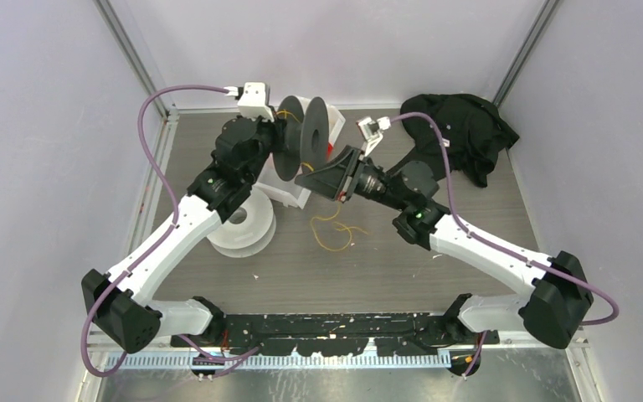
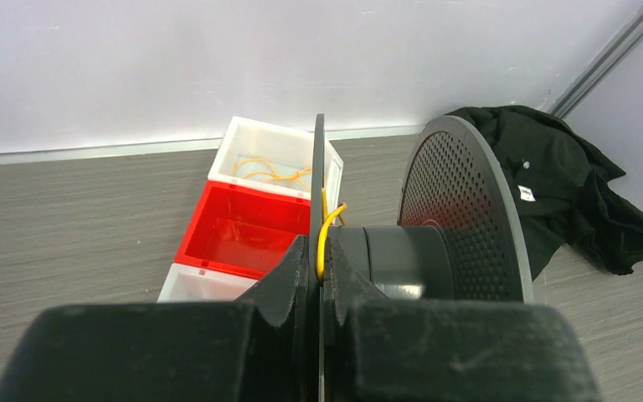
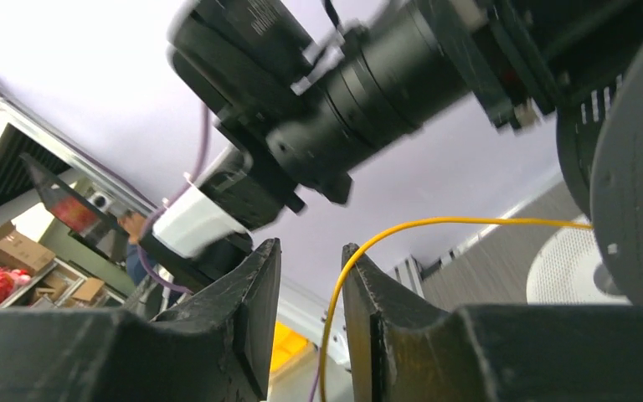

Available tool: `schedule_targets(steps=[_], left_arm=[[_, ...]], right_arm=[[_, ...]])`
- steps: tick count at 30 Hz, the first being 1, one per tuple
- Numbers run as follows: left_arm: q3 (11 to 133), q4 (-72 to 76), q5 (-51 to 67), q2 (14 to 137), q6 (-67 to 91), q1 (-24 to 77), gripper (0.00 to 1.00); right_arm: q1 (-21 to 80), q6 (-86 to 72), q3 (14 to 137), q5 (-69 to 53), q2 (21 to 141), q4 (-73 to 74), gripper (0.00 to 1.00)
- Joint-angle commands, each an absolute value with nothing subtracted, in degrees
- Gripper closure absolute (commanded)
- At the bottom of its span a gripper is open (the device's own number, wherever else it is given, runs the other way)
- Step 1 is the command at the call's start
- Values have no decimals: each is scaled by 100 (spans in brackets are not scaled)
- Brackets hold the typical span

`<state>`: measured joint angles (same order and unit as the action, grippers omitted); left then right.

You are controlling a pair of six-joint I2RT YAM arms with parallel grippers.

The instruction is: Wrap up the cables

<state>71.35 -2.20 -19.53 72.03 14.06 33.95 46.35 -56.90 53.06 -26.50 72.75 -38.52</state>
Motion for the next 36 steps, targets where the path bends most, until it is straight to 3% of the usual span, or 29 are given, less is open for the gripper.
schedule_targets(steps=[1,6,17,26,36], left_arm=[[7351,262,-1721,7006,1367,3373,100],[7377,103,-1324,7014,1333,3371,100],[7235,-484,-223,6813,755,3352,100],[7528,-1174,816,6571,624,3242,100],[7929,-1386,1582,6499,1222,2788,100]], right_arm=[[4375,-6114,5659,-2741,7190,-4737,62],[4218,-6317,6043,-2863,7503,-5019,62],[2929,-4973,6814,-2945,7138,-2990,65],[2005,-5372,6301,-3129,7526,-3199,66],[1869,-5449,5511,-3089,7749,-3330,67]])
